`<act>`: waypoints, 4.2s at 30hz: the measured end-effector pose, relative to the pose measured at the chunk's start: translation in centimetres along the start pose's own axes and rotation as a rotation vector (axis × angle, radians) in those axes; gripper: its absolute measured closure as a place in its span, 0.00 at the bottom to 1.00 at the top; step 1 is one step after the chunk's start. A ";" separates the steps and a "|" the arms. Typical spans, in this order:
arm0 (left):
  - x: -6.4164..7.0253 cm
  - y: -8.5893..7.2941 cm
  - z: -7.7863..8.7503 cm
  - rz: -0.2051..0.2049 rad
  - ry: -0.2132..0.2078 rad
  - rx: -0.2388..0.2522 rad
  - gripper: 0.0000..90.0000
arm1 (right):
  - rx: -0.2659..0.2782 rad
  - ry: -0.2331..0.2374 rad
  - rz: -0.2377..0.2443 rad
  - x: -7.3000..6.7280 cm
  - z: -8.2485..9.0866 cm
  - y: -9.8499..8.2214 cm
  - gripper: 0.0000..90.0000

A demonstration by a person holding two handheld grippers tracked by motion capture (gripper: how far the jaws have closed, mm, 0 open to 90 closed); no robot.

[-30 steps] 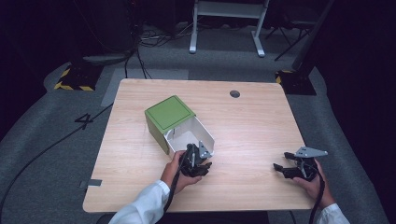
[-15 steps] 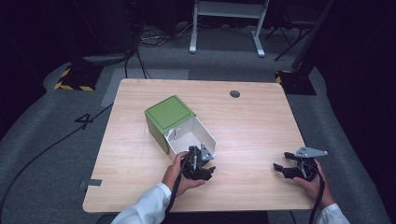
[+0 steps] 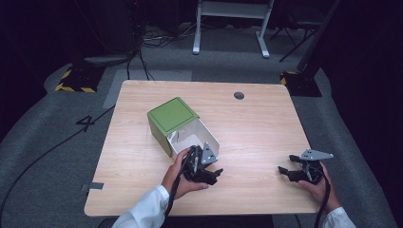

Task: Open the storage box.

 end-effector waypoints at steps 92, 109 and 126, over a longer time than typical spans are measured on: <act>-14.8 -19.5 6.0 0.173 0.231 -0.155 0.19 | 0.000 0.002 -0.001 0.0 0.0 0.0 0.25; -15.6 -21.5 6.5 0.313 0.214 -0.120 0.18 | 0.000 0.004 0.003 0.0 0.0 0.0 0.25; -15.6 -21.5 6.5 0.314 0.214 -0.122 0.18 | 0.000 0.000 0.003 0.0 0.0 0.0 0.25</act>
Point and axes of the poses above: each handheld gripper's, and its own axes: z roughly backward along the jaws, y roughly out of its top, x roughly to its right, the point moved 9 cm from there along -z, roughly forward along the jaws, and after that the axes turned 7 degrees about y, right-handed, at the moved point
